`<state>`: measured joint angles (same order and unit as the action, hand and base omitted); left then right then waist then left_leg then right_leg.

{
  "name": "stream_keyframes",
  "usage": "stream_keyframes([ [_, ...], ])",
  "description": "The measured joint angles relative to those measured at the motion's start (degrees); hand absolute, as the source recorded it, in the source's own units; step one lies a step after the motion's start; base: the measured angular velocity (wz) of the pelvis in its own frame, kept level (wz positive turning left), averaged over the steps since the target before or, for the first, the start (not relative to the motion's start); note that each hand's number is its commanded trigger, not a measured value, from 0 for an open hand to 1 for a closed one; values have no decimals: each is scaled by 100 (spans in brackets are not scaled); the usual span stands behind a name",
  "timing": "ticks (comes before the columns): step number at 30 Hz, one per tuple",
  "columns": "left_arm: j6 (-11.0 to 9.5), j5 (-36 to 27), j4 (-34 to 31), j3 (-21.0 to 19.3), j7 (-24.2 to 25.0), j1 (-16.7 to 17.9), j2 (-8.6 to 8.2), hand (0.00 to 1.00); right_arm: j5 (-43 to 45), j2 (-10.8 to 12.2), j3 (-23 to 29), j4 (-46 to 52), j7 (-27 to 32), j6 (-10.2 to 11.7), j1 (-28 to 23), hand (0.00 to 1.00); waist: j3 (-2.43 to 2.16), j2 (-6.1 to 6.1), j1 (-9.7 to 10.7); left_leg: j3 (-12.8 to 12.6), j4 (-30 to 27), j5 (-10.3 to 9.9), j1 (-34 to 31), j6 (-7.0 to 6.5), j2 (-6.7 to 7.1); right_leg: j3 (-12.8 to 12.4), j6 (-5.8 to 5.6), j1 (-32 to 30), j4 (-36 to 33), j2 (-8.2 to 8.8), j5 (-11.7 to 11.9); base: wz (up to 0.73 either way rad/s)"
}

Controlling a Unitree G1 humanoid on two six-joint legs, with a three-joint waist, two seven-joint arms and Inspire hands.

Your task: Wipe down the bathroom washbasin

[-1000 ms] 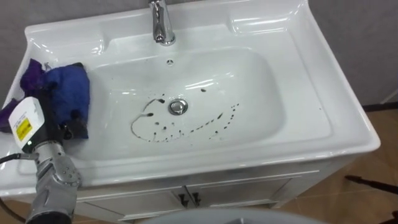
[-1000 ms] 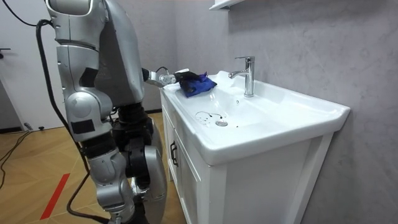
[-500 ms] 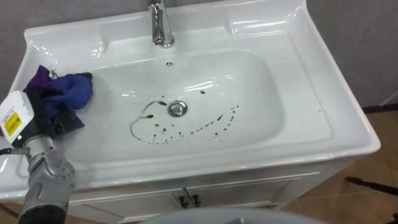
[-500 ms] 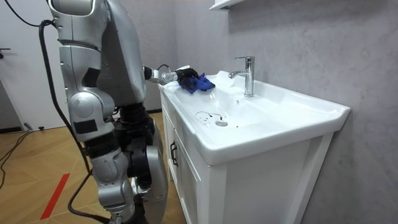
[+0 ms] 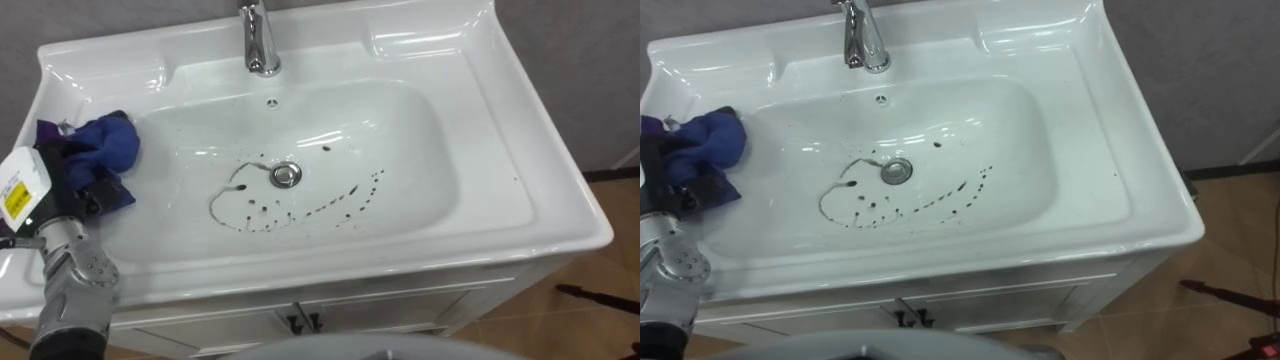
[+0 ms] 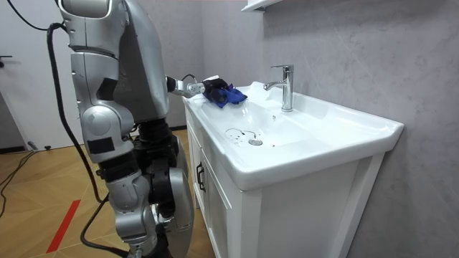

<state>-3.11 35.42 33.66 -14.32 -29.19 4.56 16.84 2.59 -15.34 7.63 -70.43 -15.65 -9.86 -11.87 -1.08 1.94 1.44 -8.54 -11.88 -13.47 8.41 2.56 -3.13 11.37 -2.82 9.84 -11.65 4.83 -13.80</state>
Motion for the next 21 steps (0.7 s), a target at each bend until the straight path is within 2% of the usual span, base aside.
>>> stream_keyframes([
  [6, 55, -51, -31, 94, 126, -130, -16, 100, 105, -33, -197, -21, -29, 4, 114, 0, 3, 0, -1, 92, -84, 0, -96, 0, 4, 91, 1, -14, -14, 7, 0, 9],
  [12, 332, -215, -730, 206, 374, 61, -56, 100, 125, -31, -197, -8, 20, 11, 192, 0, 15, -17, 7, 134, -113, -1, -149, -1, 18, 135, -1, -52, -9, 22, 0, 4],
  [15, 353, -212, -956, 227, 380, 106, -168, 100, 107, -25, -201, 30, 103, 128, 195, 0, 73, -18, -13, 139, -151, 0, -218, -1, 16, 154, -1, -73, -19, 22, 0, 4],
  [16, 353, -211, -1020, 228, 357, 129, -225, 100, 73, -19, -202, 37, 164, 189, 196, 0, 80, -12, -7, 141, -157, -1, -246, -1, 16, 161, -1, -80, -17, 22, 0, 6],
  [21, 351, -142, -1497, 418, 398, 170, -268, 100, 41, 30, -317, 22, 268, 384, 221, 0, 118, -55, 62, 256, -210, -1, -367, -1, 17, 259, -1, -141, -12, 20, 0, 12],
])
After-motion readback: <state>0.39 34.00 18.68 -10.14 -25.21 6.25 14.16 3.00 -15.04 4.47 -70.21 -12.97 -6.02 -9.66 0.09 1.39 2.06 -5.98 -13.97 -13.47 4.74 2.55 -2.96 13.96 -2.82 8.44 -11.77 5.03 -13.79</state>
